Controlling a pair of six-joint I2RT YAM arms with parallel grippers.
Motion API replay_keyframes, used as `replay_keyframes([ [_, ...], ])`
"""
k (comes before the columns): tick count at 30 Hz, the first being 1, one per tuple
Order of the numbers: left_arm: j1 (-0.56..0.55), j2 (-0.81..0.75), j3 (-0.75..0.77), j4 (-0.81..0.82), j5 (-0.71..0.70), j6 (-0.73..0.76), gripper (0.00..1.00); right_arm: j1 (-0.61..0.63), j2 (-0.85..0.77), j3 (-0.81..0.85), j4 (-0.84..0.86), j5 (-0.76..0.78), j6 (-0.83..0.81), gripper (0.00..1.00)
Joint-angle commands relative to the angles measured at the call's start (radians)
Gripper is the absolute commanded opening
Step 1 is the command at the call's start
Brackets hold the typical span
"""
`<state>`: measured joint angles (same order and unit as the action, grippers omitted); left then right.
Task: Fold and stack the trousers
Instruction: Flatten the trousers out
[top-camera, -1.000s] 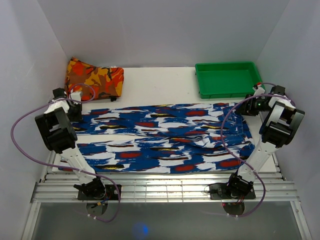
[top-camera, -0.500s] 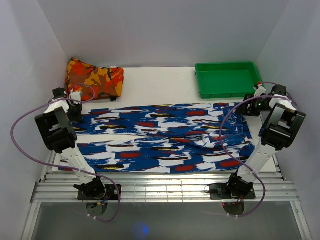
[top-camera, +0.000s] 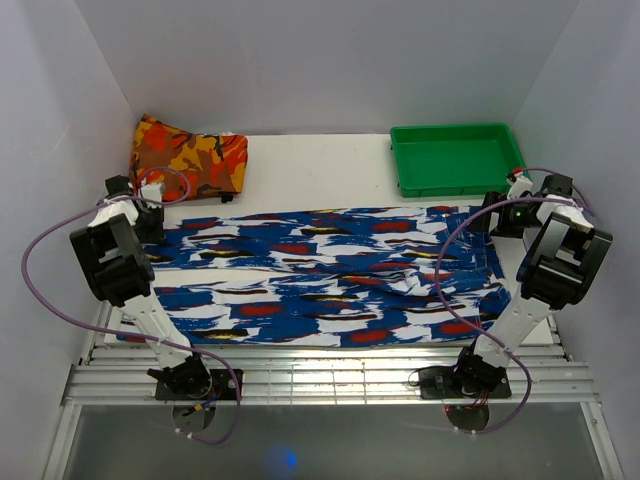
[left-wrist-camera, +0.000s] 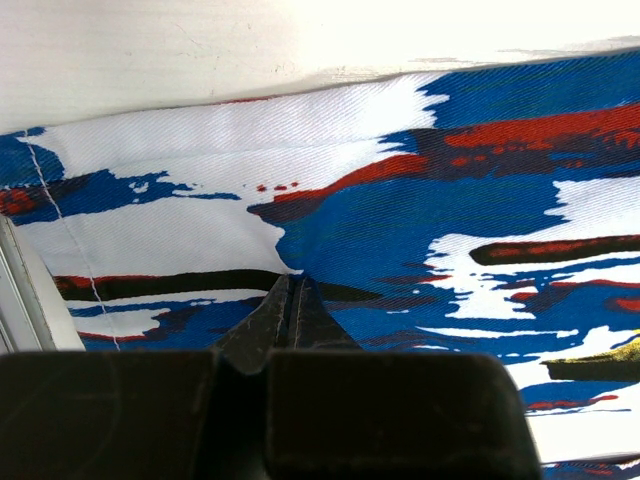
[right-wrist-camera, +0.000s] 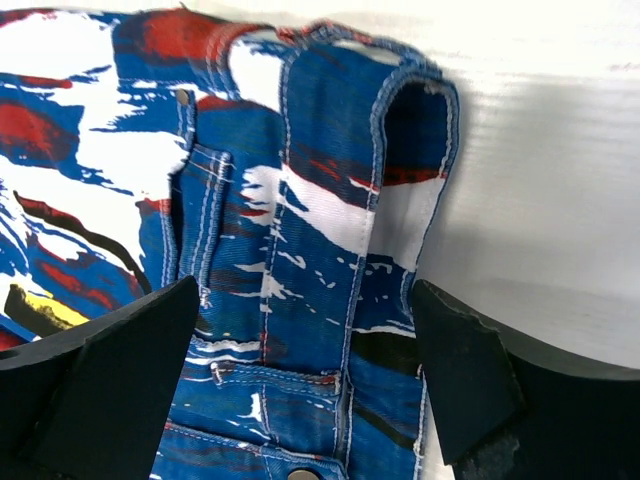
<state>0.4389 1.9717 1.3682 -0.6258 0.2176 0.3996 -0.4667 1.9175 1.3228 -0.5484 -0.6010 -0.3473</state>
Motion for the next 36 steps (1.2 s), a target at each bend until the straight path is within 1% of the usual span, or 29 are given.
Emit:
replay_keyframes([
  [1, 0.006, 0.036, -0.008, -0.043, -0.020, 0.015, 0.00, 0.003, -0.055, -0.001, 0.025, -0.025, -0.001, 0.89],
  [4, 0.003, 0.035, -0.009, -0.043, -0.017, 0.013, 0.00, 0.005, -0.057, 0.003, 0.005, -0.048, 0.007, 0.85],
  [9, 0.004, 0.042, -0.009, -0.041, -0.012, 0.010, 0.00, 0.005, -0.100, -0.010, 0.030, -0.034, 0.028, 0.87],
  [13, 0.006, 0.047, -0.004, -0.041, -0.009, 0.008, 0.00, 0.007, -0.045, 0.027, -0.013, -0.031, 0.037, 0.87],
  [18, 0.004, 0.050, -0.003, -0.043, 0.002, 0.002, 0.00, 0.007, 0.012, 0.035, -0.008, -0.025, 0.057, 0.86],
  [21, 0.004, 0.053, -0.014, -0.037, 0.003, 0.002, 0.00, 0.005, 0.043, 0.039, -0.015, -0.043, 0.054, 0.85],
  [22, 0.004, 0.055, -0.017, -0.035, 0.005, 0.001, 0.00, 0.007, 0.046, 0.041, -0.016, -0.055, 0.053, 0.83],
  [26, 0.004, 0.056, -0.029, -0.028, 0.008, -0.005, 0.00, 0.007, 0.071, 0.044, -0.012, -0.045, 0.056, 0.81],
  [27, 0.004, 0.059, -0.029, -0.028, 0.009, -0.007, 0.00, 0.007, 0.077, 0.044, -0.013, -0.048, 0.053, 0.79],
  [31, 0.004, 0.064, -0.031, -0.023, 0.005, -0.008, 0.00, 0.007, 0.061, 0.042, -0.018, -0.091, 0.047, 0.61],
  [36, 0.004, 0.070, -0.021, -0.023, 0.002, -0.007, 0.00, 0.007, 0.022, 0.052, -0.031, -0.118, 0.047, 0.54],
])
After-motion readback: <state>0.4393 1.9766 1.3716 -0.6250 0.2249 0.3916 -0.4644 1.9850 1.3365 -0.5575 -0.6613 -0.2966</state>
